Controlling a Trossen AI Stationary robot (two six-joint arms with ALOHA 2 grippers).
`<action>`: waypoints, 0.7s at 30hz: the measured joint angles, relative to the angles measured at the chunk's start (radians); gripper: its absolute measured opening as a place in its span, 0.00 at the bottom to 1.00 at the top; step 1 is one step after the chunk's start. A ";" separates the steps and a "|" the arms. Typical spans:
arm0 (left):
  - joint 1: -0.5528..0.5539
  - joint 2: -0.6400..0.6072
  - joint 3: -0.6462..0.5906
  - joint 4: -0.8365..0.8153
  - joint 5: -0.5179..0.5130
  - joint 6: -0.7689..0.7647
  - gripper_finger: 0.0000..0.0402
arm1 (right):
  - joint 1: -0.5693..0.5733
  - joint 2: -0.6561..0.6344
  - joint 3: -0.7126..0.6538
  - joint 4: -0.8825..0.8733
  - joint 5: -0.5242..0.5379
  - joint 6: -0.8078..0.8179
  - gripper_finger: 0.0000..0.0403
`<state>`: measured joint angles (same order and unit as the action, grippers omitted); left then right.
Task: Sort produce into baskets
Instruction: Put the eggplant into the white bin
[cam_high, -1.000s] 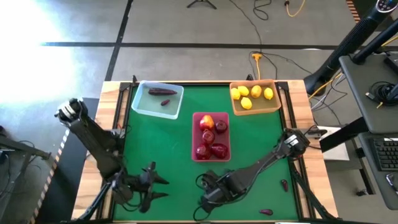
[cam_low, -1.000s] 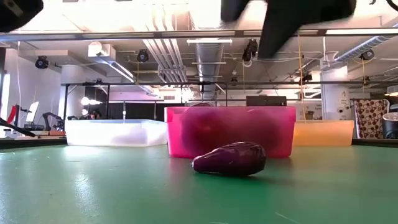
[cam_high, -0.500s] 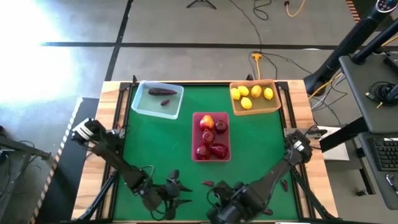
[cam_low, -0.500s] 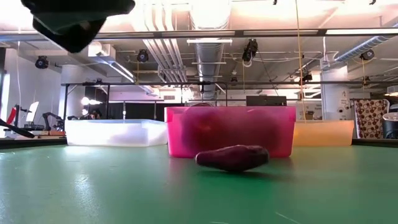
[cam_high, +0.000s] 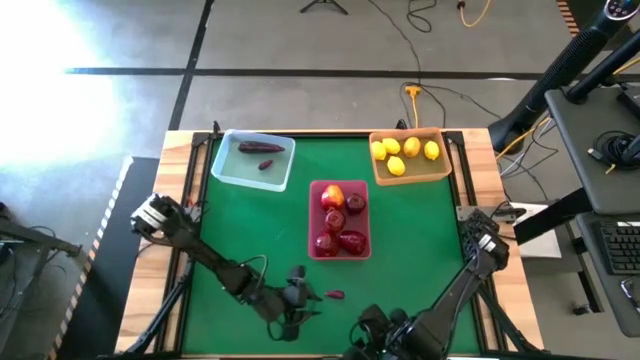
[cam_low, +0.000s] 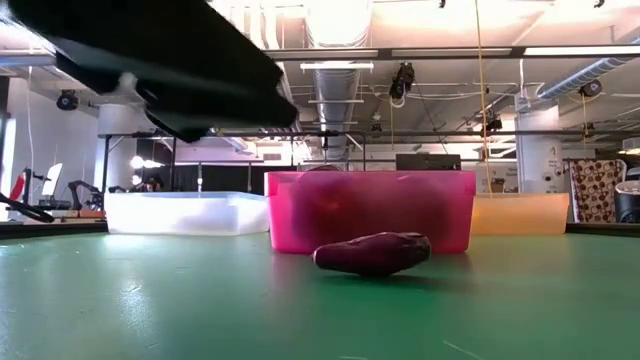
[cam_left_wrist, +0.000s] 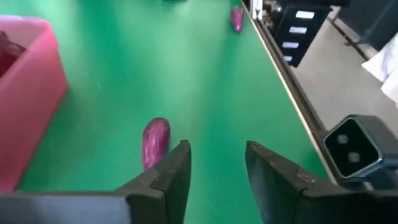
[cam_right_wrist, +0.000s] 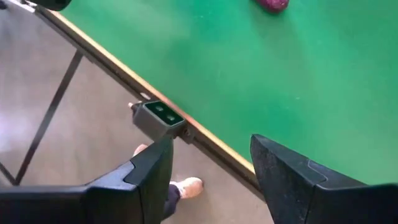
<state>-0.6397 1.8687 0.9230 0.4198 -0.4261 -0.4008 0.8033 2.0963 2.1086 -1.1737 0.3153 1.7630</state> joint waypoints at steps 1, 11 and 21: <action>0.012 0.011 0.001 0.007 0.021 0.001 0.35 | -0.001 0.000 -0.002 -0.001 0.000 -0.001 0.52; 0.094 0.201 0.138 -0.003 0.024 0.053 0.51 | -0.018 0.000 -0.006 -0.003 0.002 -0.032 0.52; 0.093 0.289 0.213 -0.096 -0.006 -0.004 0.34 | -0.018 0.000 -0.007 0.000 -0.001 -0.036 0.52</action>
<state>-0.5465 2.1582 1.1362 0.3241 -0.4324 -0.4053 0.7849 2.0964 2.1019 -1.1732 0.3144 1.7272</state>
